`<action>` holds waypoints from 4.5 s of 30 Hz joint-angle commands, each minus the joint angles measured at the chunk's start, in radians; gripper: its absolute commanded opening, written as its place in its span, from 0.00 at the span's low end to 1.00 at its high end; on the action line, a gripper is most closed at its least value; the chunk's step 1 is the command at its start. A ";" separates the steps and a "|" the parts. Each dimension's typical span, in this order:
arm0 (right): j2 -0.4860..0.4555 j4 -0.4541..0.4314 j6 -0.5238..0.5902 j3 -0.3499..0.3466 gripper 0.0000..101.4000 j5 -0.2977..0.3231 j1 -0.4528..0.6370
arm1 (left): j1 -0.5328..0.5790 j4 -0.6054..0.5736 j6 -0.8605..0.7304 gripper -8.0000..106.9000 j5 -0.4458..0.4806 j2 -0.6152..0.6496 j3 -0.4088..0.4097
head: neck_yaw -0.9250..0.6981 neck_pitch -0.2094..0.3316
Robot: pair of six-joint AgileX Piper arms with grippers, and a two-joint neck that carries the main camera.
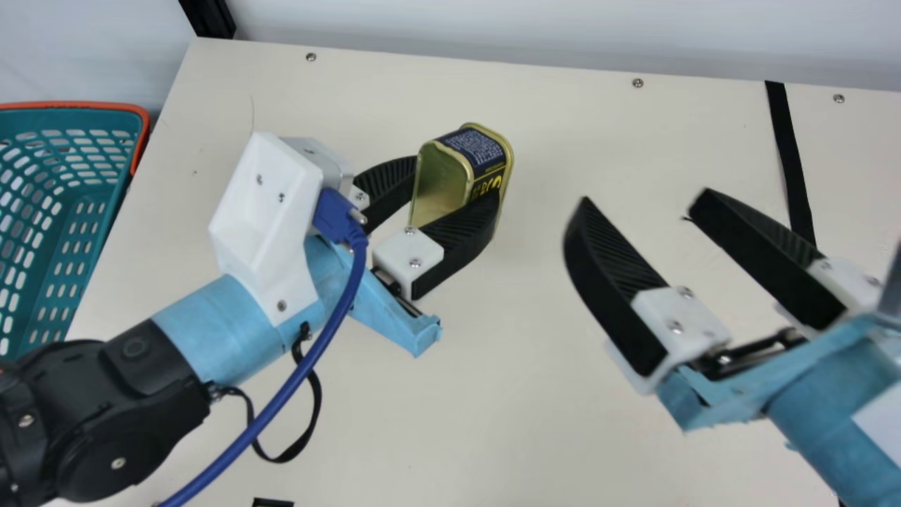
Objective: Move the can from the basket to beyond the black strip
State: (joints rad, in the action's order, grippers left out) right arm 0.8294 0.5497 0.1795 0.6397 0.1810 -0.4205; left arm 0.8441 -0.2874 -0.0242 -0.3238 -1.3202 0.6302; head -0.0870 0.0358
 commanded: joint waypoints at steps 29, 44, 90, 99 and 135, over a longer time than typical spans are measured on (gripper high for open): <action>0.362 0.422 0.541 0.259 1.00 0.163 -0.019 | 0.000 0.000 0.000 0.16 0.000 0.000 0.000 | 0.004 0.004; 0.443 0.572 0.731 0.265 1.00 0.214 0.019 | 0.000 0.000 0.000 0.16 0.000 0.000 0.000 | 0.004 0.004; 0.423 0.594 0.773 0.207 0.00 0.148 0.102 | -0.001 0.247 0.131 0.85 0.203 0.140 -0.100 | 0.004 0.004; 0.394 0.579 0.766 0.186 0.00 0.147 0.119 | -0.179 0.257 0.107 0.85 0.221 0.225 -0.170 | 0.004 0.004; 0.406 0.324 0.521 0.198 0.00 0.048 -0.065 | -0.833 0.182 -0.039 0.85 0.250 0.667 -0.400 | 0.004 0.004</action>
State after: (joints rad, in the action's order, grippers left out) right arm 1.2353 0.8834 0.7090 0.8392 0.2322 -0.4808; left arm 0.0049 -0.1054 -0.0633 -0.0713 -0.6504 0.2286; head -0.0870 0.0358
